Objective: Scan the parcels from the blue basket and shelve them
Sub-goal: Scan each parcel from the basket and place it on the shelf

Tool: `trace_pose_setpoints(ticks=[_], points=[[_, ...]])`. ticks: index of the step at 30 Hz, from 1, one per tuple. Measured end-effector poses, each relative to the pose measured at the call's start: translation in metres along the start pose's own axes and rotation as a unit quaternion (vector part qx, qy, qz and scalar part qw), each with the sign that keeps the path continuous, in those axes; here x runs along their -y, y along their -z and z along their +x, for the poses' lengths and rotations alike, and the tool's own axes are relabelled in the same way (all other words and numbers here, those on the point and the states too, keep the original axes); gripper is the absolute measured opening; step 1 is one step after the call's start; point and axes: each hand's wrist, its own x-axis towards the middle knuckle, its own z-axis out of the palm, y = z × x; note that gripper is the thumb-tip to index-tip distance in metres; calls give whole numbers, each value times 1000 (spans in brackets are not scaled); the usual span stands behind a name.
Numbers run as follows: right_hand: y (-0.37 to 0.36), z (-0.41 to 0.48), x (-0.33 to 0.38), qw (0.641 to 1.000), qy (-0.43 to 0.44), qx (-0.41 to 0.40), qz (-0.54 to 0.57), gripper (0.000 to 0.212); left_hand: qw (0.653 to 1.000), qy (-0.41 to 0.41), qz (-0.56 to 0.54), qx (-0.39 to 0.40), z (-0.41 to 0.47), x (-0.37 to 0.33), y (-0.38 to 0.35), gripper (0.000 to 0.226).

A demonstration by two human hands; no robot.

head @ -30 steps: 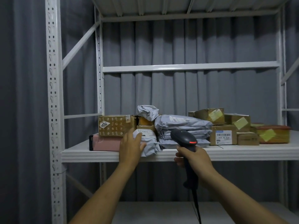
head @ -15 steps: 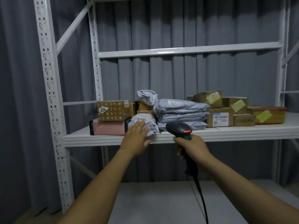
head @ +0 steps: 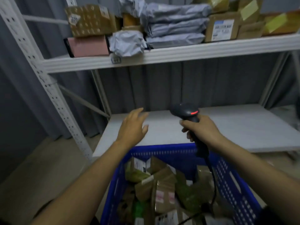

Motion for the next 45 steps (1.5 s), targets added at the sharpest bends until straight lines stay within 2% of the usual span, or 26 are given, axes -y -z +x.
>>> trace_pose_setpoints(ticks=[5,10,12,15,19,22,25,27,32,37,40,42,45], points=[[-17,-18,-93,992,-72,55,-85,20,982,92,-27,165,-89,-14,-80,50],[-22,-20,-174,980,-122,75,-136,27,950,131,-90,270,-149,-23,-151,38],[-24,-13,-192,973,-117,99,-170,29,936,135,-81,315,-162,-31,-178,47],[-27,0,-205,968,-110,117,-194,32,900,192,-131,368,-179,-48,-216,80],[-22,6,-221,969,-160,104,-159,33,877,269,-175,358,-190,-62,-242,112],[-17,8,-228,970,-198,94,-103,28,857,325,-260,302,-193,-64,-251,128],[-15,5,-232,966,-223,98,-82,23,810,400,-345,257,-197,-66,-255,141],[-16,1,-235,964,-228,102,-88,25,771,440,-389,247,-201,-71,-251,131],[-20,-8,-234,965,-226,116,-66,21,725,455,-471,214,-212,-64,-251,115],[-23,-12,-232,964,-234,119,-47,22,701,442,-502,248,-208,-58,-250,98],[-23,-11,-232,963,-244,111,-36,23,693,443,-513,247,-195,-63,-242,80],[-23,-10,-231,963,-247,104,-32,22,698,435,-526,218,-186,-69,-233,74],[-22,-8,-230,967,-243,81,-15,20,687,437,-561,148,-170,-70,-210,74]])
